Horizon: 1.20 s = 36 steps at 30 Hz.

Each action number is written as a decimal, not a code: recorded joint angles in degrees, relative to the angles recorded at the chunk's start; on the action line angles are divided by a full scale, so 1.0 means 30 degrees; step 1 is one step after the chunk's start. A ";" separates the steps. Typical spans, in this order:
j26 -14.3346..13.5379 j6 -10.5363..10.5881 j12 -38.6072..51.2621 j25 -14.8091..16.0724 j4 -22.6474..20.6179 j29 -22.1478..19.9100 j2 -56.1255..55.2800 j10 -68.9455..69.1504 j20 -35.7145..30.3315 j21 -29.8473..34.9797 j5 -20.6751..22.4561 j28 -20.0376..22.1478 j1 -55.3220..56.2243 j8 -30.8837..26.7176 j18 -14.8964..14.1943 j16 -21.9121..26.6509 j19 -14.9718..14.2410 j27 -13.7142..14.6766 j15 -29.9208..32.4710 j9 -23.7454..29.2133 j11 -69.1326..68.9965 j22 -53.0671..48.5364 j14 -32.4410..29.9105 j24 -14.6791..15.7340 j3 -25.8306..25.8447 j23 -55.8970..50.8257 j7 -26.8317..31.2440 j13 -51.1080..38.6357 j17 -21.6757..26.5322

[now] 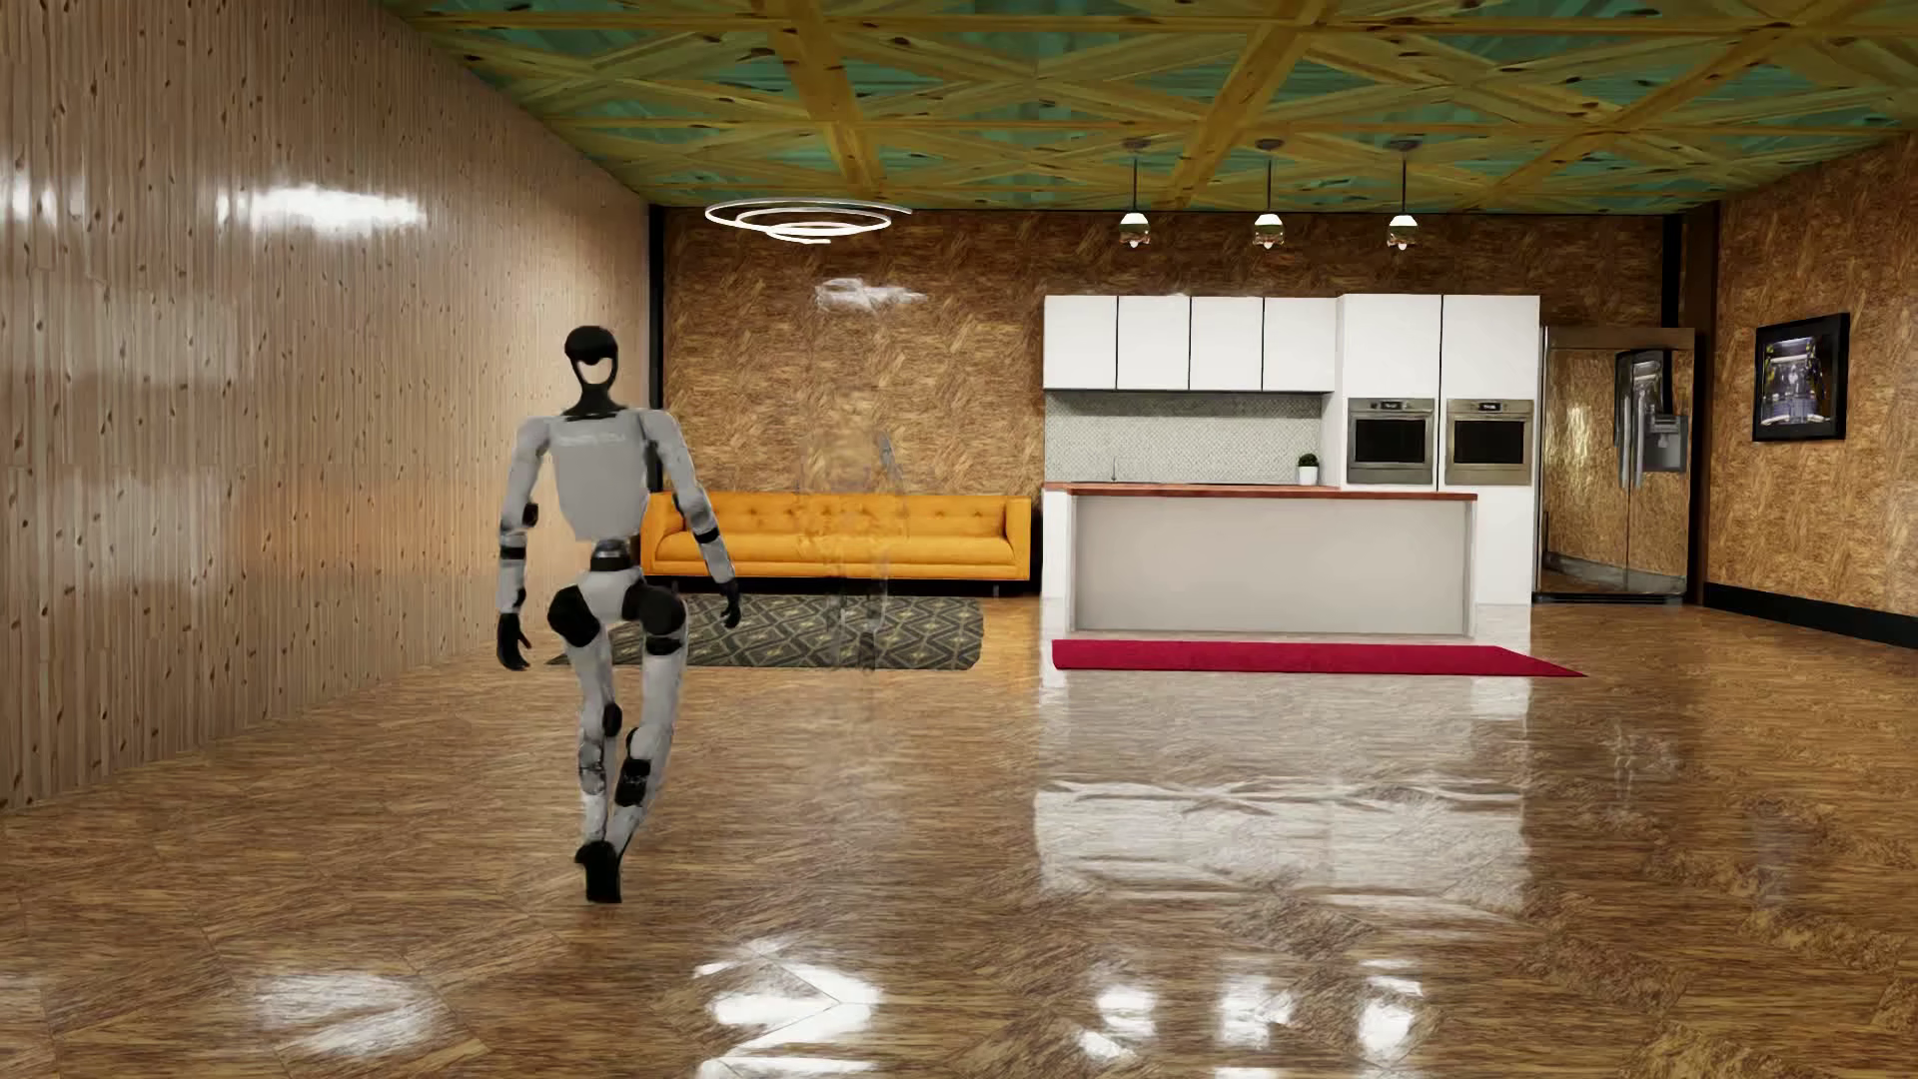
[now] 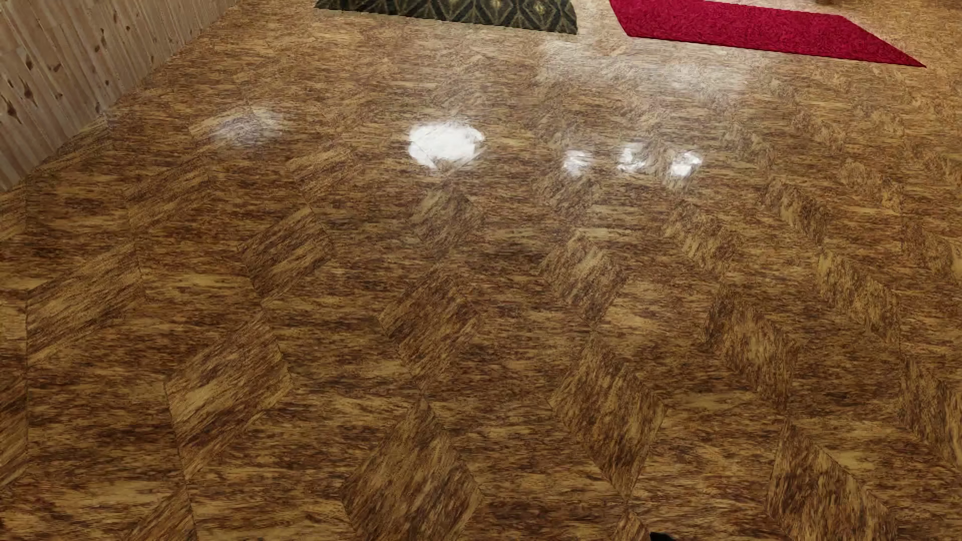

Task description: Walk forward

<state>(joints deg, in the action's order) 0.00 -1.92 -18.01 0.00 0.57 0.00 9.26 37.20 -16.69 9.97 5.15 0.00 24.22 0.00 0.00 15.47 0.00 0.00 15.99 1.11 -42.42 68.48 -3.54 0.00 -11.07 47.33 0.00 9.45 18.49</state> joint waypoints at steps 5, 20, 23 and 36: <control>0.0000 0.1084 0.1661 0.0000 -0.0848 0.0000 -0.8557 -0.1443 -0.0178 0.2836 0.0412 0.0000 -0.5708 0.0000 0.0000 0.0405 0.0000 0.0000 -0.0148 0.0454 -0.8914 -0.2118 0.2588 0.0000 0.3589 0.1364 0.0000 0.1586 -0.0245; 0.0000 0.2654 0.3024 0.0000 0.1793 0.0000 -0.7249 1.3321 -0.0212 0.4230 0.3000 0.0000 -0.4880 0.0000 0.0000 0.0886 0.0000 0.0000 -0.3404 0.0406 0.3803 -0.3887 0.0916 0.0000 0.5394 0.2715 0.0000 0.3175 -0.0296; 0.0000 0.2036 0.2134 0.0000 0.1360 0.0000 -0.2594 1.1072 -0.0852 0.3461 0.2228 0.0000 -0.1119 0.0000 0.0000 0.0685 0.0000 0.0000 -0.7209 0.0546 0.5376 -0.2893 0.2266 0.0000 0.2629 0.1562 0.0000 0.2111 0.0327; 0.0000 0.1044 0.0605 0.0000 -0.0379 0.0000 -0.4750 0.1486 -0.1668 0.3138 -0.0690 0.0000 -0.2006 0.0000 0.0000 0.0279 0.0000 0.0000 0.2355 -0.0105 -0.9062 -0.1903 0.2986 0.0000 0.0589 0.0131 0.0000 0.0418 0.0584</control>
<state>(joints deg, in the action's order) 0.00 1.21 -16.20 0.00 -0.56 0.00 -4.99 41.65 -21.69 19.39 3.08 0.00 18.20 0.00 0.00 16.30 0.00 0.00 23.06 0.80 -69.60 62.77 5.42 0.00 -9.31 47.72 0.00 10.70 20.24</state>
